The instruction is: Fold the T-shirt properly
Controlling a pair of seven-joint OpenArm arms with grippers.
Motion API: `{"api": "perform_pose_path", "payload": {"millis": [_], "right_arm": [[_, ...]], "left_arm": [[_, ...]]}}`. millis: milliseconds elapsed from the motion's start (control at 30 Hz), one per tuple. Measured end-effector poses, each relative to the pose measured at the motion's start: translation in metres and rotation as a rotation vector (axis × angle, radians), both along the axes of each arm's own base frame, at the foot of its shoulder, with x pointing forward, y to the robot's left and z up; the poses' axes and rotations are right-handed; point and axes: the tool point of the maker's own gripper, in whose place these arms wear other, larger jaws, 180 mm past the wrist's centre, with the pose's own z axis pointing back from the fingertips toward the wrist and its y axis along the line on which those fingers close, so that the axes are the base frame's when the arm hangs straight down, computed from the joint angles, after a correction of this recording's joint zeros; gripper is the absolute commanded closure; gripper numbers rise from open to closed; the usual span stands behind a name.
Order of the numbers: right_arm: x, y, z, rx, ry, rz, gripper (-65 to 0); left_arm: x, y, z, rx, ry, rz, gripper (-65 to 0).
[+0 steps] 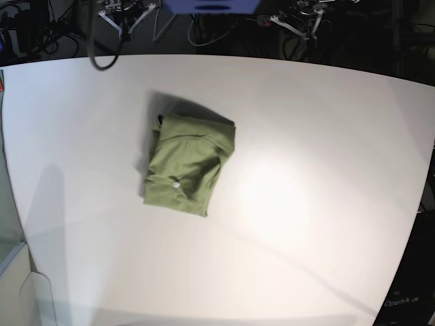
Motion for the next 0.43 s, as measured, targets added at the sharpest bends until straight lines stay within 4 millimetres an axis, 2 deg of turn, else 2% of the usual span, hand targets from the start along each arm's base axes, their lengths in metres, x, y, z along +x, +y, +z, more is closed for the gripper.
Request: {"api": "perform_pose_path", "payload": {"millis": [100, 200, 300, 433], "right_arm": [[0.007, 0.001, 0.000, 0.001, -0.008, -0.003, -7.4], [0.012, 0.002, -0.001, 0.000, -0.006, -0.004, -7.4], [0.008, 0.003, -0.001, 0.003, 0.006, -0.005, -7.4], [0.000, 0.008, -0.002, 0.011, 0.023, -0.006, -7.4]], "left_arm": [[-0.002, -0.010, -0.001, -0.029, 0.017, -0.028, -2.4], [-0.001, -0.011, -0.001, -0.031, 0.015, -0.028, -2.5], [0.004, -0.008, 0.000, -0.024, 0.002, -0.017, -2.5], [0.001, -0.016, -0.001, -0.034, 0.011, -0.024, -2.6]]}}
